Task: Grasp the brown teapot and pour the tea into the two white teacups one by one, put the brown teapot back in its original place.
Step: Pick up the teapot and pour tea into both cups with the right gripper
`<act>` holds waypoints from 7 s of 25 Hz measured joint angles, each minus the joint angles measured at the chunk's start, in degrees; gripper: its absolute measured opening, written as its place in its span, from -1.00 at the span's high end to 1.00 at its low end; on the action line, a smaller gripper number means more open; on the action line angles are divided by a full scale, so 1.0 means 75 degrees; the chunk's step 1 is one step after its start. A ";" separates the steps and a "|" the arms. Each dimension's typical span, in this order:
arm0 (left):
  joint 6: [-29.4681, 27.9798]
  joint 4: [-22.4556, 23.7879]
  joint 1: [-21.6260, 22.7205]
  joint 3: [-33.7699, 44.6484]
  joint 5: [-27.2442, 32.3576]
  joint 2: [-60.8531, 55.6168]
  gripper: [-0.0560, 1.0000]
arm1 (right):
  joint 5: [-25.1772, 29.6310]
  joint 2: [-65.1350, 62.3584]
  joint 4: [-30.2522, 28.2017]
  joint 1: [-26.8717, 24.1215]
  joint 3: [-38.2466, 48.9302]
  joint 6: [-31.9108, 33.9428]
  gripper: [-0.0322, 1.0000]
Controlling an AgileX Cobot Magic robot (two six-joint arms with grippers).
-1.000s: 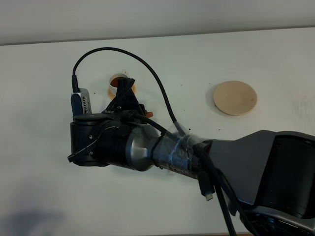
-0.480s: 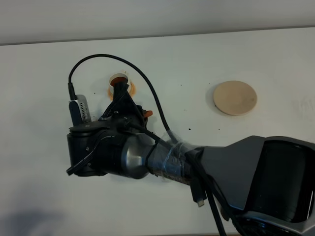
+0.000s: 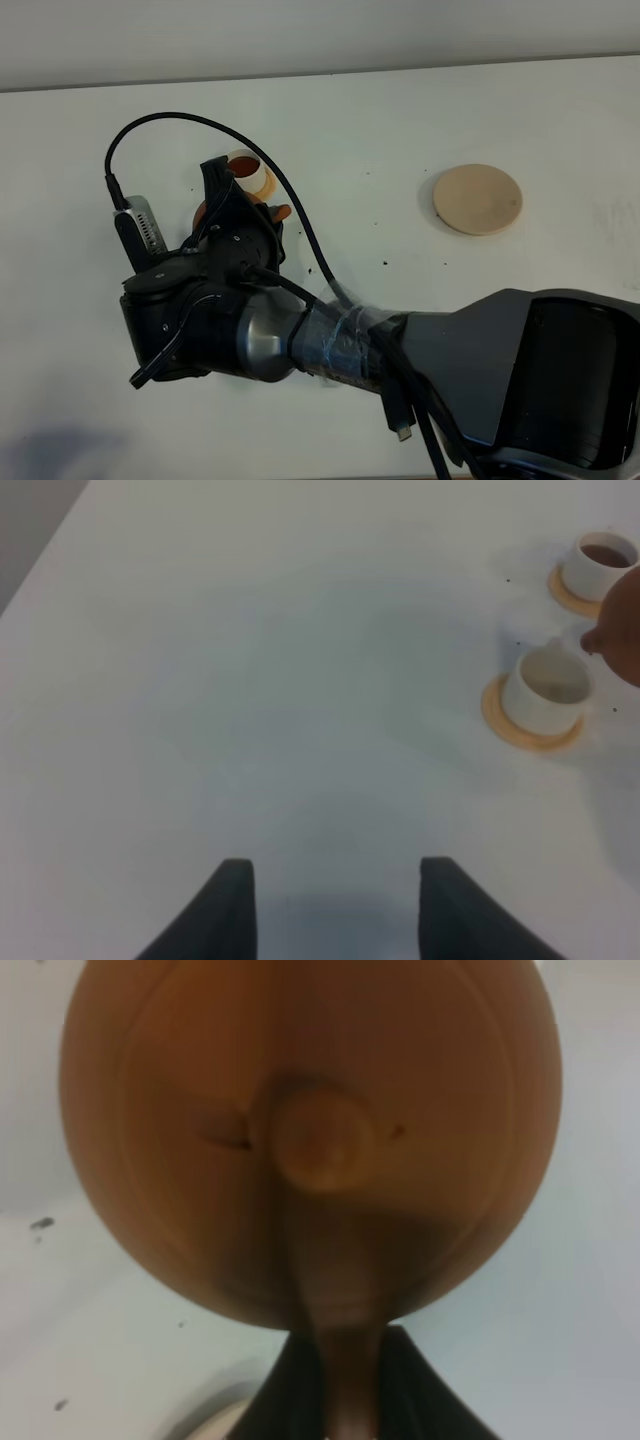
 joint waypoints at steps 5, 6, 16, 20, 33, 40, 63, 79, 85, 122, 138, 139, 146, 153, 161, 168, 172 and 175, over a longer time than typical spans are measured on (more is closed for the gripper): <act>0.0000 0.0000 0.0000 0.0000 0.0000 0.0000 0.17 | -0.0002 0.0008 -0.0025 0.0000 0.0000 -0.0047 0.76; 0.0000 0.0000 0.0000 0.0000 0.0000 0.0000 0.17 | -0.0002 0.0016 -0.0031 0.0000 0.0000 -0.0076 0.76; 0.0000 0.0000 0.0000 0.0000 0.0000 0.0000 0.17 | 0.0127 0.0238 -0.0244 0.0014 0.0000 -0.0207 0.76; 0.0000 0.0000 0.0000 0.0000 0.0000 0.0000 0.17 | 0.0134 0.0287 -0.0387 0.0047 0.0000 -0.0298 0.76; 0.0000 0.0000 0.0000 0.0000 0.0000 0.0000 0.17 | 0.0123 0.0393 -0.1093 0.0220 0.0000 -0.0381 0.76; 0.0000 0.0000 0.0000 0.0000 0.0000 0.0000 0.17 | 0.0138 0.0393 -0.1256 0.0228 0.0000 -0.0540 0.76; 0.0000 0.0000 0.0000 0.0000 0.0000 0.0000 0.17 | 0.0162 0.0393 -0.2024 0.0246 0.0000 -0.1139 0.76; 0.0000 0.0000 0.0000 0.0000 0.0000 0.0000 0.17 | 0.0353 0.0393 -0.2371 0.0246 0.0000 -0.1471 0.76; 0.0008 0.0000 0.0000 0.0000 0.0000 0.0000 0.17 | 0.0359 0.0393 -0.2404 0.0246 0.0000 -0.1607 0.76; 0.0008 0.0000 0.0000 0.0000 0.0000 0.0000 0.17 | 0.0359 0.0393 -0.2849 0.0321 0.0000 -0.2047 0.76; 0.0008 0.0000 0.0000 0.0000 0.0000 0.0000 0.17 | 0.0359 0.0393 -0.2918 0.0321 0.0000 -0.2128 0.76; 0.0008 0.0000 0.0000 0.0000 0.0000 0.0000 0.17 | 0.0359 0.0393 -0.2925 0.0321 0.0000 -0.2128 0.76; 0.0008 0.0000 0.0000 0.0000 0.0000 0.0000 0.17 | 0.0359 0.0393 -0.2963 0.0321 0.0000 -0.2180 0.76; 0.0008 0.0000 0.0000 0.0000 0.0000 0.0000 0.17 | 0.0359 0.0393 -0.2963 0.0321 0.0000 -0.2180 0.76; 0.0008 0.0000 0.0000 0.0000 0.0000 0.0000 0.17 | 0.0359 0.0393 -0.2596 0.0321 0.0000 -0.1903 0.76; 0.0008 0.0000 0.0000 0.0000 0.0000 0.0000 0.17 | 0.0359 0.0393 -0.2128 0.0321 0.0000 -0.1382 0.76; 0.0008 0.0000 0.0000 0.0000 0.0000 0.0000 0.17 | 0.0362 0.0350 -0.1797 0.0321 0.0000 -0.0956 0.76; 0.0008 0.0000 0.0000 0.0000 0.0000 0.0000 0.17 | 0.0367 0.0178 -0.1508 0.0295 0.0000 -0.0632 0.76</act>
